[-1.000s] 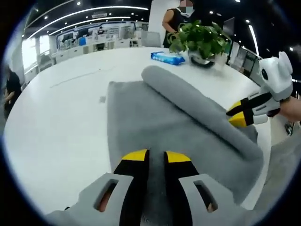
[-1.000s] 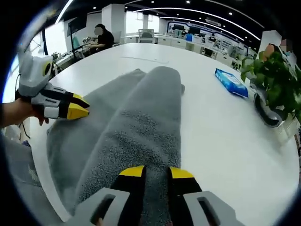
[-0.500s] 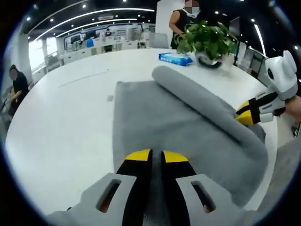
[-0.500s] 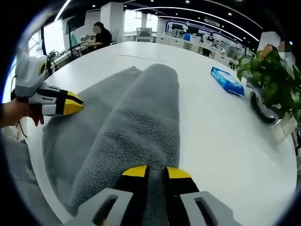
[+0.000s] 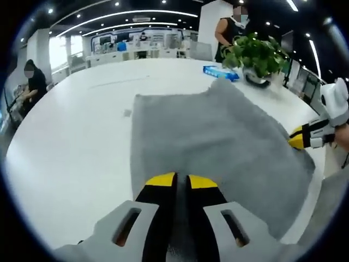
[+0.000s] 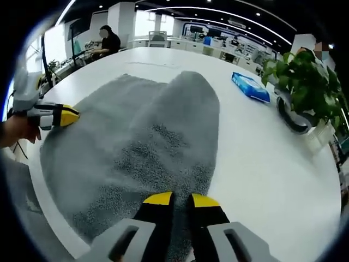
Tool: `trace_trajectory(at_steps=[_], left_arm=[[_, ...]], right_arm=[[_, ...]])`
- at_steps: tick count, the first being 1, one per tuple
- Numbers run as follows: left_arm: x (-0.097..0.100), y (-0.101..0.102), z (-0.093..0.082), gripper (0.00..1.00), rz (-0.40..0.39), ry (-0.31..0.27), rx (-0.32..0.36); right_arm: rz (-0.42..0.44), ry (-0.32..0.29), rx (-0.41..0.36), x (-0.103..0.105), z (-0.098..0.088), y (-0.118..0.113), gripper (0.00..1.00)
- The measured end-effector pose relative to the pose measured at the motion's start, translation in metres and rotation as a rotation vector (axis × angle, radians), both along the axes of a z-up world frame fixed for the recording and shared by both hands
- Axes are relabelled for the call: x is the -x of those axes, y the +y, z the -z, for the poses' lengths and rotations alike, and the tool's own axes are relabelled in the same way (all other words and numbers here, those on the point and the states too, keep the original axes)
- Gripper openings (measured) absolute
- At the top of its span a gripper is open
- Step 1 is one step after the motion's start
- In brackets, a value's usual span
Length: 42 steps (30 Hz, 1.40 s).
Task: Open the folded towel by lifting each exposed corner and separating the folded layers until the towel lies flat within the target outline without major curled edges
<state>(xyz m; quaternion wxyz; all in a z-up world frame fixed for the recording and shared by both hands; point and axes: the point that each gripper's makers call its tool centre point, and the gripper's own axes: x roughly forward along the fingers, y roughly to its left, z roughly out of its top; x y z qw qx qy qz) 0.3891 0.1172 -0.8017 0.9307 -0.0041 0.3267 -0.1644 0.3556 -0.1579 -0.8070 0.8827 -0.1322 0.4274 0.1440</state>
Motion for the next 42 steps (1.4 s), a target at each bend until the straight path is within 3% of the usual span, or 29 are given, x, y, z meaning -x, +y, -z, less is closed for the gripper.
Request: trace_trajectory(at_steps=[6, 14, 17, 22, 27, 36, 42], left_arm=[[0.005, 0.004, 0.0, 0.06, -0.018, 0.008, 0.033], [0.004, 0.016, 0.0, 0.05, 0.007, -0.005, 0.024], [0.002, 0.027, 0.0, 0.05, 0.011, -0.016, -0.012], [-0.002, 0.058, 0.0, 0.05, -0.026, -0.043, -0.014], [-0.006, 0.083, 0.0, 0.05, -0.069, -0.054, -0.005], [-0.008, 0.097, -0.001, 0.05, -0.091, -0.093, -0.007], [-0.009, 0.102, -0.001, 0.05, -0.101, -0.079, 0.011]], right_arm=[[0.016, -0.009, -0.012, 0.003, 0.0, 0.003, 0.09], [0.001, -0.001, -0.018, 0.008, 0.001, 0.016, 0.09], [0.001, 0.002, -0.04, 0.009, 0.0, 0.028, 0.09], [-0.088, -0.019, -0.03, 0.01, 0.0, 0.062, 0.09], [-0.121, -0.032, -0.046, 0.01, 0.001, 0.087, 0.09], [-0.174, -0.008, -0.027, 0.009, 0.0, 0.102, 0.09], [-0.193, -0.008, -0.011, 0.009, 0.0, 0.107, 0.08]])
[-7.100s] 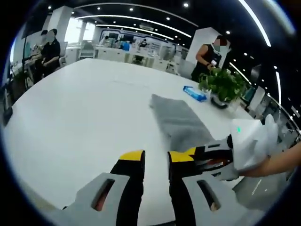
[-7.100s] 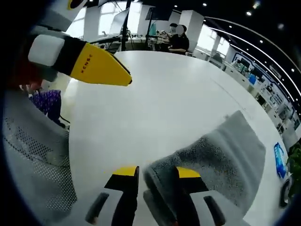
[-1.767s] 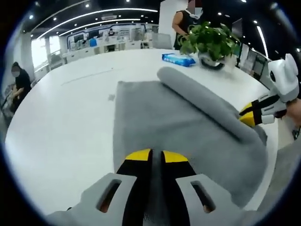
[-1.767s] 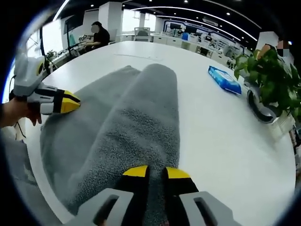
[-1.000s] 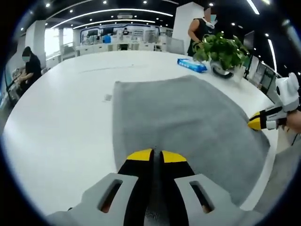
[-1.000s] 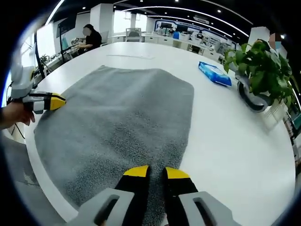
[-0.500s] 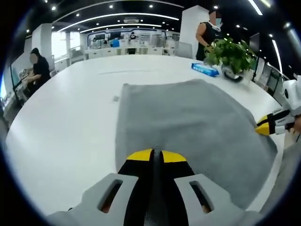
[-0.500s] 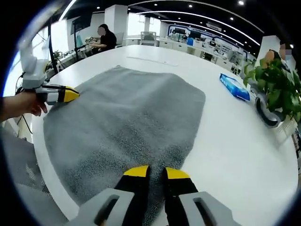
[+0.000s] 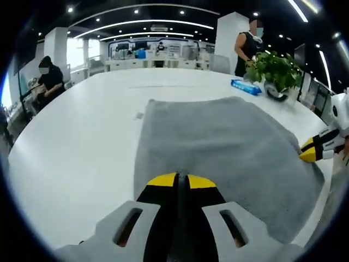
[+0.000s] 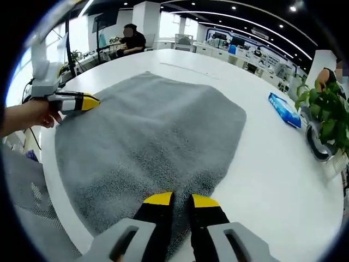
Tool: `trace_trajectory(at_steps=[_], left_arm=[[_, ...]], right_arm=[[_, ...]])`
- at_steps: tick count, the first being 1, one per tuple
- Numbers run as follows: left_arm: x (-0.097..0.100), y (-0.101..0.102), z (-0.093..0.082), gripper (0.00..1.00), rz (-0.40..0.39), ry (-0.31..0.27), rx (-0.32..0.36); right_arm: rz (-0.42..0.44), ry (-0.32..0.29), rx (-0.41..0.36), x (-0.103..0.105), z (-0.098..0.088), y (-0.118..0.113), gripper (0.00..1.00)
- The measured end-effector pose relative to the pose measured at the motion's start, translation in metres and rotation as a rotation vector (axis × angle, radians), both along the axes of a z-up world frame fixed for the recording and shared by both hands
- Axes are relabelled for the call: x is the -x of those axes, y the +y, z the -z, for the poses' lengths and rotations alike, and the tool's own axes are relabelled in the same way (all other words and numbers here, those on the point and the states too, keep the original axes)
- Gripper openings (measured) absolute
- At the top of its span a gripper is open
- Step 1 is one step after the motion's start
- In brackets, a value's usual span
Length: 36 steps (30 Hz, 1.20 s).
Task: Open the folded towel by lifting each exposed corner and separating the folded layers until the towel lies flat within the target outline without major curled edges
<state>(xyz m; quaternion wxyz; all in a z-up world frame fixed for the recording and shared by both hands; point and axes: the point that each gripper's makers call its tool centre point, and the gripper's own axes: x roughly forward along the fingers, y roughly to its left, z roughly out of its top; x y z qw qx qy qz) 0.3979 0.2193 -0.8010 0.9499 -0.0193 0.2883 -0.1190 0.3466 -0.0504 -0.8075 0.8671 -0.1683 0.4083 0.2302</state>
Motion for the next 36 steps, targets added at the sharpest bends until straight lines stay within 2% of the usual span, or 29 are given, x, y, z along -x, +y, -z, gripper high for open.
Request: trace_trajectory(at_steps=[1, 4, 6, 10, 11, 13, 16, 20, 24, 26, 30, 33, 36], left_arm=[[0.0, -0.001, 0.0, 0.05, 0.025, 0.011, 0.003], [0.003, -0.004, -0.001, 0.06, 0.08, 0.041, 0.076], [0.008, -0.004, -0.004, 0.05, 0.076, 0.072, 0.138], [0.015, 0.001, -0.012, 0.05, 0.061, 0.067, 0.114], [0.018, 0.0, -0.017, 0.05, 0.066, 0.037, 0.1], [0.022, -0.002, -0.023, 0.05, 0.069, 0.013, 0.096], [0.03, -0.003, -0.03, 0.06, 0.06, -0.009, 0.095], [0.036, 0.013, -0.032, 0.07, -0.038, 0.004, 0.091], [0.043, 0.028, -0.034, 0.1, -0.078, 0.017, 0.06], [0.046, 0.037, -0.035, 0.13, -0.099, 0.014, 0.057], [0.052, 0.049, -0.03, 0.17, -0.146, 0.045, 0.098], [0.056, 0.05, -0.021, 0.18, -0.16, 0.092, 0.127], [0.06, 0.046, -0.014, 0.18, -0.148, 0.121, 0.114]], right_arm=[[0.001, 0.002, -0.002, 0.0, 0.0, -0.001, 0.08], [0.024, 0.019, -0.031, -0.001, -0.001, -0.003, 0.09], [0.02, 0.024, -0.041, -0.001, -0.001, -0.003, 0.1], [0.021, 0.011, -0.058, 0.0, -0.008, -0.006, 0.2], [0.027, 0.011, -0.082, 0.001, -0.009, -0.006, 0.22], [0.032, 0.006, -0.082, 0.002, -0.012, -0.008, 0.22], [0.014, -0.046, -0.077, 0.002, -0.024, -0.01, 0.22], [-0.002, -0.124, -0.077, 0.003, -0.048, -0.013, 0.22], [0.016, -0.168, -0.1, 0.006, -0.067, -0.022, 0.22], [0.014, -0.178, -0.092, 0.009, -0.07, -0.026, 0.22], [0.027, -0.195, -0.093, 0.014, -0.077, -0.036, 0.22], [0.047, -0.197, -0.105, 0.018, -0.08, -0.044, 0.22], [0.067, -0.198, -0.135, 0.02, -0.081, -0.047, 0.21]])
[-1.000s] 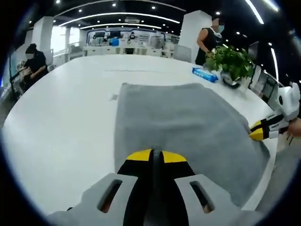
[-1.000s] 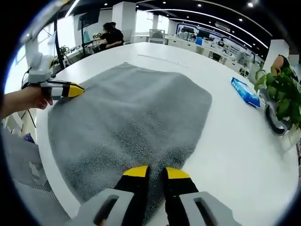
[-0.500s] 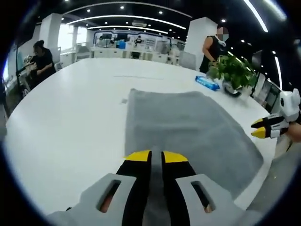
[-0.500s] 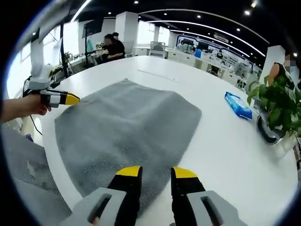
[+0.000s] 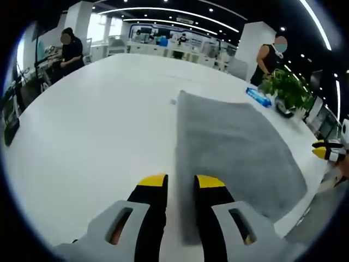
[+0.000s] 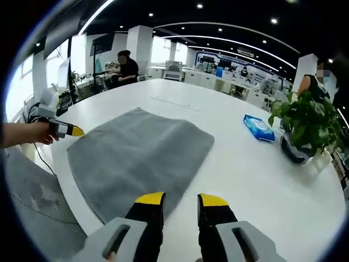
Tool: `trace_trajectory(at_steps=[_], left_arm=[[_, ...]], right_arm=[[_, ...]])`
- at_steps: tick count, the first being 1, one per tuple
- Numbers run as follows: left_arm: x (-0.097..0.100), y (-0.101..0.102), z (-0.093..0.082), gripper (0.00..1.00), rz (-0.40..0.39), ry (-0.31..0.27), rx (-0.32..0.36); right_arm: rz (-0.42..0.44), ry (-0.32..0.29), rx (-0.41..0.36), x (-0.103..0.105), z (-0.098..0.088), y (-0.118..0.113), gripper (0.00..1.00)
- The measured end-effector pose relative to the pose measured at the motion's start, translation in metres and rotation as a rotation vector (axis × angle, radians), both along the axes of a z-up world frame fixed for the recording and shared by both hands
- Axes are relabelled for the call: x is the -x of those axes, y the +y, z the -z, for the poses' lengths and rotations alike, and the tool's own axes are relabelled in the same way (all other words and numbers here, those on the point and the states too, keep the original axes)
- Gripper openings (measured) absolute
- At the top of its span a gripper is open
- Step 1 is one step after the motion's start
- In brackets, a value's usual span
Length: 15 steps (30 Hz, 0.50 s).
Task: Open the folded towel by lifting each exposed corner and separating the folded layers until the towel lies flat within the target outline without major curled edges
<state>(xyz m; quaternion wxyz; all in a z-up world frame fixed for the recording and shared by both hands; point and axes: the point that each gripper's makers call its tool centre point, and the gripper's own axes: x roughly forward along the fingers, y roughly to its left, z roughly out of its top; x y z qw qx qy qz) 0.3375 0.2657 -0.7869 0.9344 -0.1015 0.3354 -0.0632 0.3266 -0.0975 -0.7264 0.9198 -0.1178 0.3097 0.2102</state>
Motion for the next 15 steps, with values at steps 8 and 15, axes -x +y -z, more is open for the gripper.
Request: trace_trajectory(at_steps=[8, 15], left_arm=[[0.003, -0.006, 0.009, 0.13, -0.007, 0.04, 0.058], [0.005, -0.008, -0.004, 0.05, -0.003, 0.057, 0.045]], right_arm=[[0.046, 0.0, -0.006, 0.003, -0.002, -0.016, 0.2], [0.086, -0.033, -0.017, 0.003, -0.016, -0.03, 0.19]])
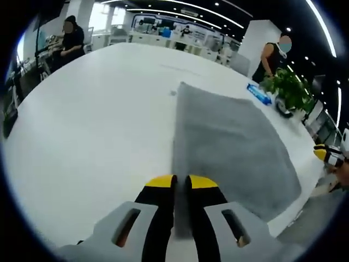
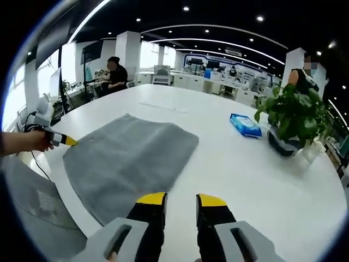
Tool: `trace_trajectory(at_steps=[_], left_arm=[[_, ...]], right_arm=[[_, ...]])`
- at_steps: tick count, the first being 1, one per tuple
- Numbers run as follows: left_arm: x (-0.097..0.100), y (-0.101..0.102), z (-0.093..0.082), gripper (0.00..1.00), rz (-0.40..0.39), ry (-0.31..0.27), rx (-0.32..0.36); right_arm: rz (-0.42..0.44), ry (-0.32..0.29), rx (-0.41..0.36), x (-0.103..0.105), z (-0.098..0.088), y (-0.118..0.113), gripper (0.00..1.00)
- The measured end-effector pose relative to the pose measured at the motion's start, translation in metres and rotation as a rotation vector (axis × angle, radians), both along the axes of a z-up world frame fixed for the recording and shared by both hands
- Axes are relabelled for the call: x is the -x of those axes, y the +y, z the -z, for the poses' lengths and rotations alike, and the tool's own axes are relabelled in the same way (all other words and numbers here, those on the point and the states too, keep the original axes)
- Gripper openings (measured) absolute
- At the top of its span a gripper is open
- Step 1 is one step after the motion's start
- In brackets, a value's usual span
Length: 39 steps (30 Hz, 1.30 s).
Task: Open the folded towel by lifting each exposed corner and separating the folded layers until the towel lies flat within the target outline without major curled edges
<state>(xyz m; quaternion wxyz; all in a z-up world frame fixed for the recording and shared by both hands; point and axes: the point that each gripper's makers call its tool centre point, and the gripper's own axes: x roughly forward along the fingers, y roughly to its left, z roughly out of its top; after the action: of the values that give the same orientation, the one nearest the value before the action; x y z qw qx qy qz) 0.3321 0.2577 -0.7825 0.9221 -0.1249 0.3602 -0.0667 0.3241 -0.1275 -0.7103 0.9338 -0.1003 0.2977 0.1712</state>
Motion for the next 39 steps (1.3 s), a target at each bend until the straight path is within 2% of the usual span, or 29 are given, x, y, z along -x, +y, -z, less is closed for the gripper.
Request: trace_trajectory(at_steps=[6, 10, 13, 16, 19, 24, 28, 33, 39], left_arm=[[0.007, -0.006, -0.014, 0.03, 0.019, 0.004, -0.028], [0.006, -0.02, -0.033, 0.03, 0.055, -0.04, -0.05], [0.002, -0.035, -0.047, 0.03, 0.098, -0.067, -0.066], [-0.005, -0.059, -0.064, 0.03, 0.158, -0.105, -0.082], [-0.008, -0.079, -0.074, 0.03, 0.203, -0.122, -0.079], [-0.012, -0.131, -0.085, 0.03, 0.314, -0.144, -0.068], [-0.013, -0.165, -0.089, 0.03, 0.386, -0.156, -0.067], [-0.011, -0.204, -0.092, 0.03, 0.462, -0.17, -0.055], [0.002, -0.242, -0.09, 0.03, 0.56, -0.177, -0.055]], right_arm=[[0.05, -0.038, -0.016, 0.003, -0.016, -0.019, 0.16], [0.073, -0.051, -0.067, 0.003, -0.026, -0.023, 0.15], [0.068, -0.061, -0.108, 0.002, -0.034, -0.016, 0.15], [0.058, -0.071, -0.155, 0.0, -0.043, -0.005, 0.15], [0.041, -0.086, -0.254, -0.004, -0.056, 0.014, 0.15], [-0.003, -0.075, -0.309, -0.008, -0.063, 0.038, 0.16], [-0.025, -0.009, -0.416, -0.008, -0.062, 0.059, 0.21], [-0.052, 0.017, -0.442, -0.01, -0.06, 0.072, 0.22], [-0.075, 0.064, -0.459, -0.012, -0.052, 0.081, 0.22]])
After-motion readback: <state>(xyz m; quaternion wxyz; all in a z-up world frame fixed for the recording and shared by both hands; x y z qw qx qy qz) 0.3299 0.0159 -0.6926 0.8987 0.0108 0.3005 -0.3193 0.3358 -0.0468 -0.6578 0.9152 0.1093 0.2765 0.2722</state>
